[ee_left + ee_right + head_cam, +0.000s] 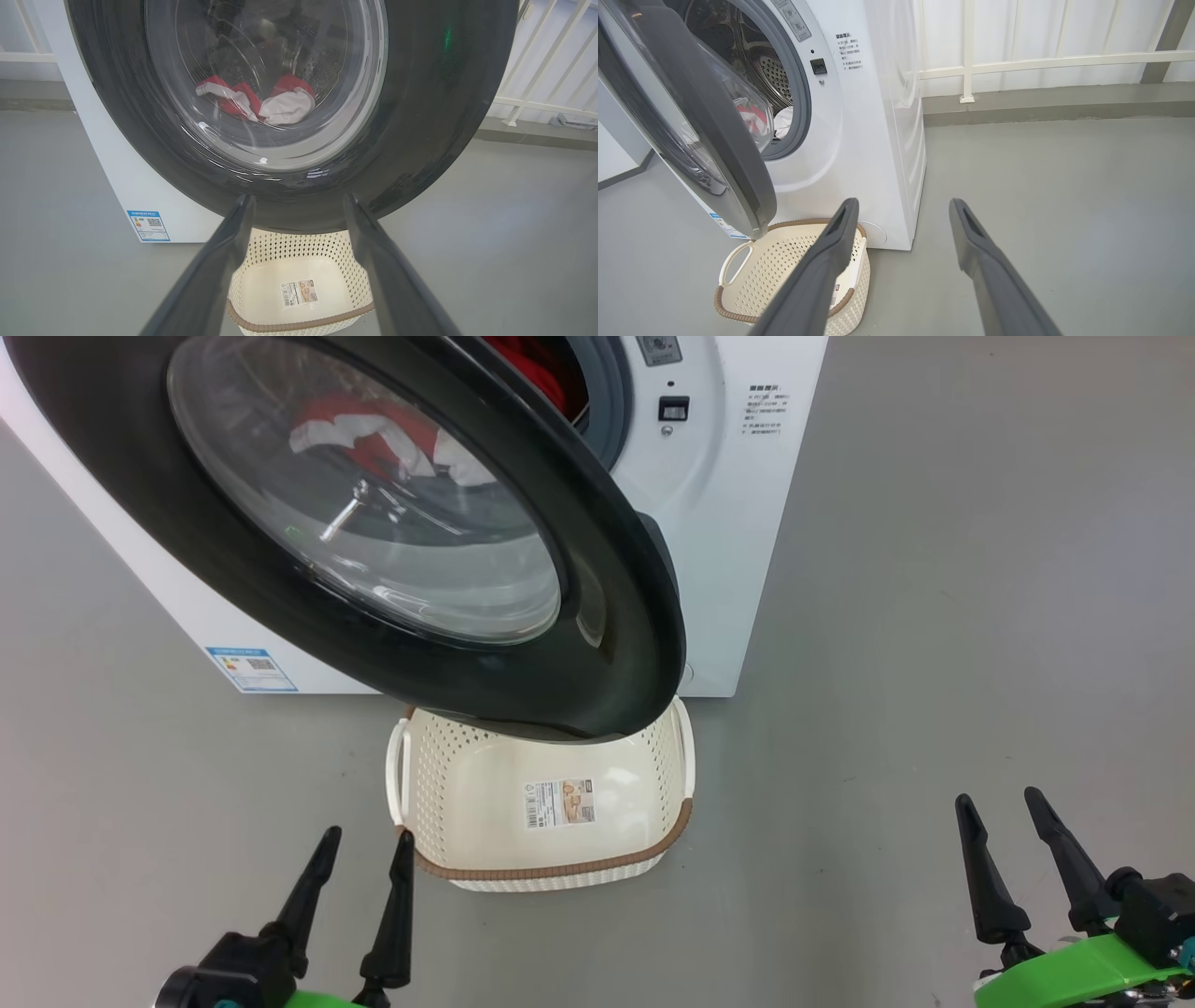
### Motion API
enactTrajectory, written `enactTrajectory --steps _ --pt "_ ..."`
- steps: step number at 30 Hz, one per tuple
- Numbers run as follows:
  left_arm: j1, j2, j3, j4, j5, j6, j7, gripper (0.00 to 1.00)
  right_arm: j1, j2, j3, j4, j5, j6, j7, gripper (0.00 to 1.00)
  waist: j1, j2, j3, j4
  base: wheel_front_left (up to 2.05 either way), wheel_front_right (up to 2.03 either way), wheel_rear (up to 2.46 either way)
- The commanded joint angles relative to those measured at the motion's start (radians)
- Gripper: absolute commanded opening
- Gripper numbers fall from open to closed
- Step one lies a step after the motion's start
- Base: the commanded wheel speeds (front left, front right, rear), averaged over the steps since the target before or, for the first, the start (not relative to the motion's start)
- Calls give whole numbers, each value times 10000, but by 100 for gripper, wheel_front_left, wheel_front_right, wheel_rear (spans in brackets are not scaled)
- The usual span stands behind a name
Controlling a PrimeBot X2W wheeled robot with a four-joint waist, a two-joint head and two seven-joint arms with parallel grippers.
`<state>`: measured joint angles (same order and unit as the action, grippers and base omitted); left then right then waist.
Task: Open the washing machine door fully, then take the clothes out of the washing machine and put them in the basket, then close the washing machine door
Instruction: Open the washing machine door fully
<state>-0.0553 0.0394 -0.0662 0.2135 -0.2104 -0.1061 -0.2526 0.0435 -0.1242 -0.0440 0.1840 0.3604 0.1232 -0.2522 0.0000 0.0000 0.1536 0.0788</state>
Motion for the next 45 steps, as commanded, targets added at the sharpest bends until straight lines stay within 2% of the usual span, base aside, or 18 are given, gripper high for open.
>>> enactTrajectory --steps 1,10,11,12,13,14,22,24,36,37,42,43,45 --pt "5 108 303 -279 16 15 -92 100 36 -136 231 -270 -61 75 -95 100 0 0 6 -1 0 0 0" --pt "-57 108 295 -276 -1 11 -92 100 -101 -55 371 -338 211 75 -95 100 0 0 66 22 0 0 0" --pt "-61 108 297 -273 -2 10 -92 100 -157 -23 402 -375 340 75 -95 93 0 0 69 21 0 0 0" --pt "-67 108 300 -273 -3 10 -92 100 -224 -6 453 -434 454 75 -95 41 0 0 86 19 0 0 0" --pt "-76 108 300 -269 -3 10 -92 100 -292 17 517 -492 605 75 -95 7 0 0 95 21 0 0 0" --pt "-83 108 300 -266 -2 9 -92 100 -362 61 545 -543 821 75 -95 0 0 0 106 22 0 0 0" --pt "-196 108 214 -246 -69 7 -92 100 -1149 -83 1385 -701 3216 75 -95 0 0 0 221 146 0 0 0" --pt "-223 108 175 -253 -104 7 -92 100 -1435 -41 1742 -808 4270 75 -95 0 0 0 248 190 0 0 0" --pt "-467 108 -67 -229 -233 5 -92 100 -3732 -1193 4122 -1310 10078 75 12 0 0 0 619 519 0 0 0" --pt "-467 108 -67 -229 -233 5 -92 100 -3732 -1193 4122 -1310 10078 75 12 0 0 0 619 519 0 0 0" --pt "-579 108 -206 -216 -353 22 -92 100 -4561 -1501 4173 -1342 12113 75 946 0 0 0 859 697 0 0 0" --pt "-643 108 -286 -215 -417 36 -92 100 -4836 -1498 4062 -1212 12697 75 1584 0 0 0 970 783 0 0 0" --pt "-719 108 -370 -221 -479 50 -92 100 -5100 -1501 3963 -1013 13117 75 2347 0 0 0 1087 872 0 0 0"
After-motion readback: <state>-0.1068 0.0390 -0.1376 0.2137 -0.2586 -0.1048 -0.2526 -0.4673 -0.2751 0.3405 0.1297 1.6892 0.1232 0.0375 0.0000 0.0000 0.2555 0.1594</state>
